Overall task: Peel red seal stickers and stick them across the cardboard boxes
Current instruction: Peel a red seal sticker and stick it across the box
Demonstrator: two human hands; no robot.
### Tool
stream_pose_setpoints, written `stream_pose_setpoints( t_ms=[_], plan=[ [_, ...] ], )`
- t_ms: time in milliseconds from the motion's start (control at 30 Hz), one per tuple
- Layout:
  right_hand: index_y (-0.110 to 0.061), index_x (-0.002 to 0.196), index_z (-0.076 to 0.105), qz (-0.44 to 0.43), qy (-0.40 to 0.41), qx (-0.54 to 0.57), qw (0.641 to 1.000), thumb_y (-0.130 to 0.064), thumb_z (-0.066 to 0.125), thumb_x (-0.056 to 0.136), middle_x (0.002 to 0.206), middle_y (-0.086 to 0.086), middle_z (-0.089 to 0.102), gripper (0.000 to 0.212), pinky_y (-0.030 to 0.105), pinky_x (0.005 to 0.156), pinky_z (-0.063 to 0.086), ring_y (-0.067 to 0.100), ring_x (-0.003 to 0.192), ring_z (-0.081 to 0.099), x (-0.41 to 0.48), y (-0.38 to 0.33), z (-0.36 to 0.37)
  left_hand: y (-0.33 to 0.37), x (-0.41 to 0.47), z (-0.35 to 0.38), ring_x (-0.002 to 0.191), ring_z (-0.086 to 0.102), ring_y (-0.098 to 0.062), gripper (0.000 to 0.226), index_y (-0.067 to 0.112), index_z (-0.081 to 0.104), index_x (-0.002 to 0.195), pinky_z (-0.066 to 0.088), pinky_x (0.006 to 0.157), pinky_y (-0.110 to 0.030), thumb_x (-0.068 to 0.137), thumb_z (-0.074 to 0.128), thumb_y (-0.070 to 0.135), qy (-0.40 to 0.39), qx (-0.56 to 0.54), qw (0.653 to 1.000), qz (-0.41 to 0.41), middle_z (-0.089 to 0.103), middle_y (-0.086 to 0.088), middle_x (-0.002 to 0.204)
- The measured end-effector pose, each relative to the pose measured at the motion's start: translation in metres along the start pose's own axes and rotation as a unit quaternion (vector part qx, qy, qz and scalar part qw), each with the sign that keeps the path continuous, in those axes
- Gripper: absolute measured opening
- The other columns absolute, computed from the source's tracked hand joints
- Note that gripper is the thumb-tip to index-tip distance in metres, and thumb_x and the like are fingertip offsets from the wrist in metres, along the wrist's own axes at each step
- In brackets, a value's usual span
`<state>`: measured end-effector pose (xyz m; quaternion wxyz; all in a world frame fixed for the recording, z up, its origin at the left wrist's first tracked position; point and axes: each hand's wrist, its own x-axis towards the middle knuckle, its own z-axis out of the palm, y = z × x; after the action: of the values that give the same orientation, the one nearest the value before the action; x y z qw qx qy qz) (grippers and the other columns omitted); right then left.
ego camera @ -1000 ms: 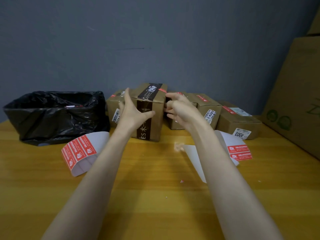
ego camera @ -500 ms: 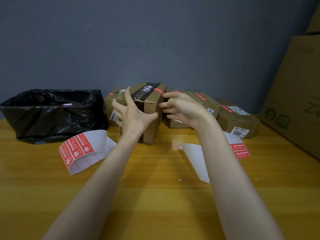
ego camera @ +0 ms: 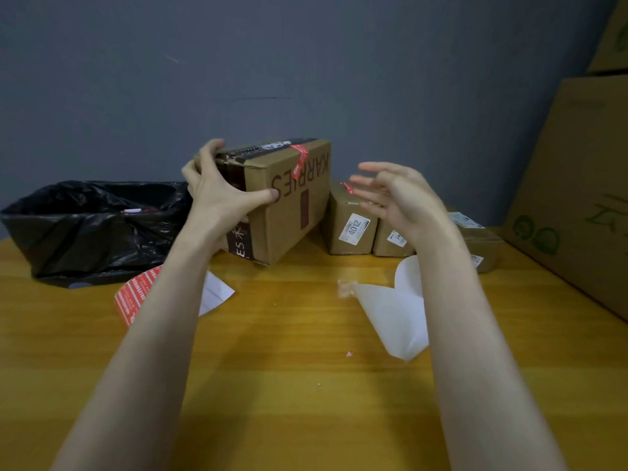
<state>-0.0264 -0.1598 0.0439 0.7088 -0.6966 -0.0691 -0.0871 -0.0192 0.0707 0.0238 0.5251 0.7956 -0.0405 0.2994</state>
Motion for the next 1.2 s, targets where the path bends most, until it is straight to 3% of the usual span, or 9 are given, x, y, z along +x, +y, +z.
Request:
stream_pose_setpoints(
  t_ms=[167, 333, 433, 600, 700, 800, 933, 1033, 1200],
  plan=[
    [-0.017, 0.098, 0.064, -0.043, 0.059, 0.018, 0.997, -0.002, 0.038, 0.094, 0.106, 0.004, 0.067, 0.03, 0.029, 0.088, 0.051, 0.018, 0.103, 0.064, -0.005, -0.007, -0.01, 0.007, 0.003, -0.02, 0.129, 0.027, -0.017, 0.095, 0.034, 0.024, 0.138, 0.034, 0.096, -0.027, 0.065, 0.083, 0.023, -0.018, -0.035, 0.997, 0.068, 0.02, -0.004, 0.141],
    [-0.016, 0.103, 0.061, -0.058, 0.138, 0.006, 0.989, -0.007, 0.042, 0.095, 0.111, 0.003, 0.063, 0.023, 0.023, 0.083, 0.052, 0.016, 0.103, 0.062, -0.015, -0.011, -0.029, 0.013, 0.005, -0.038, 0.128, 0.04, -0.018, 0.096, 0.051, 0.032, 0.121, 0.041, 0.104, -0.041, 0.042, 0.087, 0.042, -0.082, -0.153, 0.983, 0.058, 0.031, -0.002, 0.139],
    [-0.02, 0.106, 0.057, -0.057, 0.158, 0.016, 0.986, -0.02, 0.048, 0.096, 0.118, 0.0, 0.057, 0.013, 0.016, 0.077, 0.049, 0.013, 0.105, 0.058, -0.016, -0.01, -0.038, 0.013, 0.001, -0.033, 0.119, 0.049, -0.009, 0.101, 0.04, 0.033, 0.128, 0.047, 0.097, -0.03, 0.041, 0.084, 0.036, -0.149, -0.199, 0.966, 0.063, 0.038, -0.002, 0.137],
    [-0.02, 0.114, 0.054, -0.049, 0.153, 0.012, 0.987, -0.044, 0.045, 0.095, 0.097, -0.012, 0.06, 0.032, 0.018, 0.076, 0.044, 0.003, 0.091, 0.057, -0.016, -0.006, -0.042, 0.006, -0.01, -0.015, 0.119, 0.052, -0.017, 0.109, 0.038, 0.038, 0.127, 0.049, 0.088, -0.028, 0.032, 0.091, 0.044, -0.29, -0.194, 0.937, 0.04, 0.047, 0.0, 0.131],
    [-0.022, 0.116, 0.058, -0.04, 0.162, -0.019, 0.986, -0.052, 0.042, 0.093, 0.104, -0.008, 0.064, 0.04, 0.024, 0.081, 0.045, 0.005, 0.095, 0.059, -0.016, -0.005, -0.045, 0.001, -0.013, -0.01, 0.12, 0.053, -0.016, 0.109, 0.039, 0.039, 0.126, 0.053, 0.087, -0.031, 0.031, 0.092, 0.048, -0.348, -0.189, 0.918, 0.013, 0.047, 0.002, 0.132],
    [-0.029, 0.104, 0.06, -0.033, 0.143, -0.076, 0.986, -0.046, 0.051, 0.091, 0.109, -0.004, 0.067, 0.023, 0.037, 0.099, 0.045, 0.012, 0.105, 0.06, -0.015, -0.003, -0.042, -0.003, -0.015, -0.009, 0.121, 0.052, -0.019, 0.108, 0.04, 0.041, 0.126, 0.054, 0.079, -0.027, 0.032, 0.093, 0.046, -0.364, -0.192, 0.911, 0.006, 0.046, 0.002, 0.134],
    [-0.026, 0.111, 0.06, -0.038, 0.118, -0.151, 0.981, -0.032, 0.058, 0.09, 0.112, -0.002, 0.062, 0.022, 0.026, 0.083, 0.049, 0.011, 0.101, 0.057, -0.013, -0.002, -0.038, -0.007, -0.016, -0.012, 0.121, 0.052, -0.019, 0.114, 0.044, 0.039, 0.129, 0.054, 0.075, -0.025, 0.028, 0.094, 0.042, -0.366, -0.216, 0.904, -0.048, 0.041, -0.002, 0.142],
    [-0.023, 0.111, 0.062, -0.014, 0.096, -0.194, 0.976, -0.027, 0.063, 0.087, 0.107, 0.001, 0.062, 0.025, 0.022, 0.067, 0.046, 0.014, 0.095, 0.059, -0.012, 0.0, -0.038, -0.011, -0.017, -0.013, 0.123, 0.051, -0.016, 0.129, 0.036, 0.033, 0.141, 0.053, 0.087, -0.026, 0.026, 0.092, 0.049, -0.38, -0.198, 0.901, -0.072, 0.041, 0.001, 0.144],
    [-0.019, 0.103, 0.064, -0.002, 0.088, -0.212, 0.973, -0.019, 0.069, 0.083, 0.1, 0.0, 0.064, 0.021, 0.033, 0.087, 0.051, 0.018, 0.1, 0.061, -0.009, 0.002, -0.043, -0.01, -0.018, -0.007, 0.118, 0.056, -0.014, 0.132, 0.035, 0.033, 0.139, 0.043, 0.101, -0.034, 0.022, 0.09, 0.057, -0.397, -0.153, 0.901, -0.084, 0.051, 0.002, 0.135]
  ],
)
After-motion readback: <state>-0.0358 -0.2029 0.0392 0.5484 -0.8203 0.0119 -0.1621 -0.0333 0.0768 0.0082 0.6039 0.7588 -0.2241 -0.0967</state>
